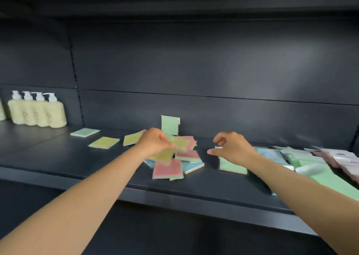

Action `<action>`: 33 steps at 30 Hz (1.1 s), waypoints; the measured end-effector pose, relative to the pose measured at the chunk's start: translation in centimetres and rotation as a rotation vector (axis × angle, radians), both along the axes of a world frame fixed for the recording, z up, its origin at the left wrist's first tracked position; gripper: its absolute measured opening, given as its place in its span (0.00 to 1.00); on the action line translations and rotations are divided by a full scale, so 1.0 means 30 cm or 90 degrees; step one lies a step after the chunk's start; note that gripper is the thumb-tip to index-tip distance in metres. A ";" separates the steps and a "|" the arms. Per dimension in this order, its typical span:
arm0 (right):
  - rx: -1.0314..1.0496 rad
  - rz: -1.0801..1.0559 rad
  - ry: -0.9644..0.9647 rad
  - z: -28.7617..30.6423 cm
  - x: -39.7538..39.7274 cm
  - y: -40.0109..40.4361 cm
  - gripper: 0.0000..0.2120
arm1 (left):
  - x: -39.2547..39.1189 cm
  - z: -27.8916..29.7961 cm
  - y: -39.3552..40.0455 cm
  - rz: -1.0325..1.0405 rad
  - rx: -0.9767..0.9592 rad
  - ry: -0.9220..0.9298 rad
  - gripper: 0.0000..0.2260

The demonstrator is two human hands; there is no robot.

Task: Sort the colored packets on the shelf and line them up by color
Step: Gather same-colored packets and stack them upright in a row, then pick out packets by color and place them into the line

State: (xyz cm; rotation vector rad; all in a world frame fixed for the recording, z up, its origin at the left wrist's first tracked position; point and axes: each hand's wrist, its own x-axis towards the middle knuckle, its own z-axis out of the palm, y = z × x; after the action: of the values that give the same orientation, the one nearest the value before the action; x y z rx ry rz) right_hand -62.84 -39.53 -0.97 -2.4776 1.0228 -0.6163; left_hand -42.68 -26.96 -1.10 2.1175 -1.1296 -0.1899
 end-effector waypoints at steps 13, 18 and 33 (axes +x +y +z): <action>0.015 0.056 0.104 -0.064 0.888 0.164 0.30 | 0.994 -0.126 0.336 0.219 -0.050 0.057 0.23; 0.085 -0.038 0.163 -0.086 1.062 0.155 0.19 | 1.219 -0.198 0.323 0.232 -0.018 0.066 0.28; 0.198 -0.213 -0.299 -0.129 1.224 0.139 0.14 | 1.459 -0.218 0.232 0.200 0.081 0.197 0.38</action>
State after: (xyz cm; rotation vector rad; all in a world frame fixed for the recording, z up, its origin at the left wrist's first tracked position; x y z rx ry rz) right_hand -26.12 -35.37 -4.84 -1.7887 1.2310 -0.9978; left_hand 1.08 -20.01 -7.64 2.2486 -0.6122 -0.4328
